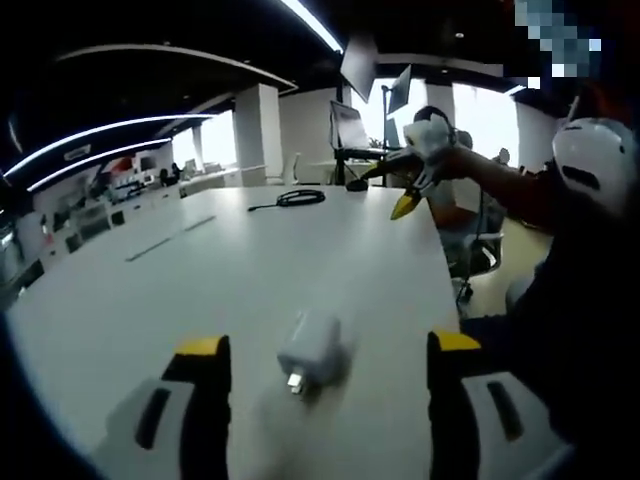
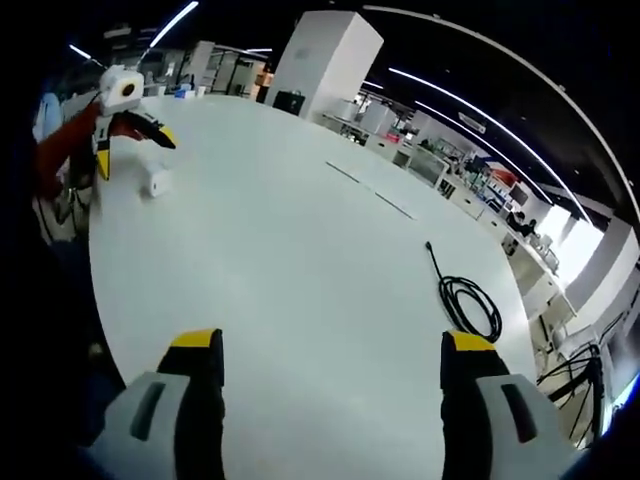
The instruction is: Plug the desk Type‑C cable into the charger adapter.
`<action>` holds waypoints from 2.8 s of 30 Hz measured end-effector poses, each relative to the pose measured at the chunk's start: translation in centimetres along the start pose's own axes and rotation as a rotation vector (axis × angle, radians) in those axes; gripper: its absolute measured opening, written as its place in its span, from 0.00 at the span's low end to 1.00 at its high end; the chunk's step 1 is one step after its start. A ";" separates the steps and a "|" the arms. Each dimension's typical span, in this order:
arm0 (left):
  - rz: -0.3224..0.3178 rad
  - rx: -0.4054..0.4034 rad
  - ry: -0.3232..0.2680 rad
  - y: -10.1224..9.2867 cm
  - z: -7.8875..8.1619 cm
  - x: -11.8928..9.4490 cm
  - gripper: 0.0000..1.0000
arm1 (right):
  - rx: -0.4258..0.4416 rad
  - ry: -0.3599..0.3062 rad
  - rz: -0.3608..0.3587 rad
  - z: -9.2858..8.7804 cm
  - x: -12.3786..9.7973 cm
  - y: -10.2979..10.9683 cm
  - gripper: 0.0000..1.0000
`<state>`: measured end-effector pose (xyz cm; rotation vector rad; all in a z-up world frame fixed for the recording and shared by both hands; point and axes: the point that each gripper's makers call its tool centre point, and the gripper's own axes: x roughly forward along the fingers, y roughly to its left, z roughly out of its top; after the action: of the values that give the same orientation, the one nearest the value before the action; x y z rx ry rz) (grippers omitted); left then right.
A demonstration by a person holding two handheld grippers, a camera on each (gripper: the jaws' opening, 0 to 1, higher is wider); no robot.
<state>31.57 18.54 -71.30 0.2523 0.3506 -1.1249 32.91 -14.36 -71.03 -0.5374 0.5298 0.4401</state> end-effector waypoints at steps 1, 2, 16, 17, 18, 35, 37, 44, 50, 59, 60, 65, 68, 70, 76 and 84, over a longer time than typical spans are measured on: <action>0.000 -0.001 0.004 0.0 0.0 -0.1 0.80 | -0.002 0.002 -0.002 0.0 0.0 -0.1 0.90; 0.001 -0.001 0.005 -0.1 0.0 -0.2 0.81 | -0.004 0.002 -0.003 0.0 0.0 -0.2 0.90; 0.022 -0.009 0.038 -0.1 -0.4 -1.0 0.83 | -0.009 0.044 -0.021 -1.1 1.2 -3.1 0.90; 0.021 -0.006 0.039 -0.1 -0.4 -1.0 0.83 | -0.009 0.046 -0.021 -1.2 1.2 -3.2 0.90; 0.021 -0.005 0.040 -0.1 -0.3 -1.0 0.83 | -0.008 0.052 -0.022 -1.3 1.4 -3.4 0.90; 0.039 -0.010 0.089 0.1 -0.6 -1.1 0.82 | -0.004 0.090 -0.024 -2.5 3.1 -6.4 0.89; 0.041 -0.010 0.089 0.2 -0.5 -1.1 0.82 | -0.002 0.093 -0.027 -2.7 3.2 -6.8 0.89; 0.043 -0.014 0.109 0.4 -0.8 -0.8 0.81 | -0.005 0.096 -0.023 -2.6 3.8 -7.3 0.89; 0.045 -0.012 0.128 1.0 -0.6 -0.7 0.81 | -0.011 0.097 -0.026 -2.3 4.2 -8.0 0.89; 0.047 -0.011 0.140 1.3 -0.6 -0.7 0.81 | -0.017 0.106 -0.027 -2.1 5.3 -9.2 0.89; 0.047 -0.011 0.138 1.3 -0.6 -0.7 0.81 | -0.018 0.107 -0.026 -2.1 5.4 -9.3 0.88; 0.048 -0.017 0.141 1.5 -0.8 -0.6 0.81 | -0.018 0.116 -0.028 -2.3 5.9 -9.9 0.87; 0.048 -0.020 0.140 1.6 -0.8 -0.6 0.81 | -0.017 0.119 -0.030 -2.4 6.1 -10.2 0.87; 0.049 -0.021 0.139 1.6 -0.8 -0.6 0.81 | -0.015 0.121 -0.030 -2.4 6.2 -10.5 0.86; 0.052 -0.023 0.140 1.7 -0.8 -0.6 0.81 | -0.010 0.123 -0.026 -2.5 6.6 -11.2 0.86; 0.053 -0.026 0.141 1.7 -0.7 -0.4 0.81 | 0.017 0.120 -0.013 -2.8 7.4 -12.6 0.83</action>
<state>32.80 19.85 -71.77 0.3171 0.4801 -1.0523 44.17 -23.85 -72.78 -0.5529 0.6446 0.3921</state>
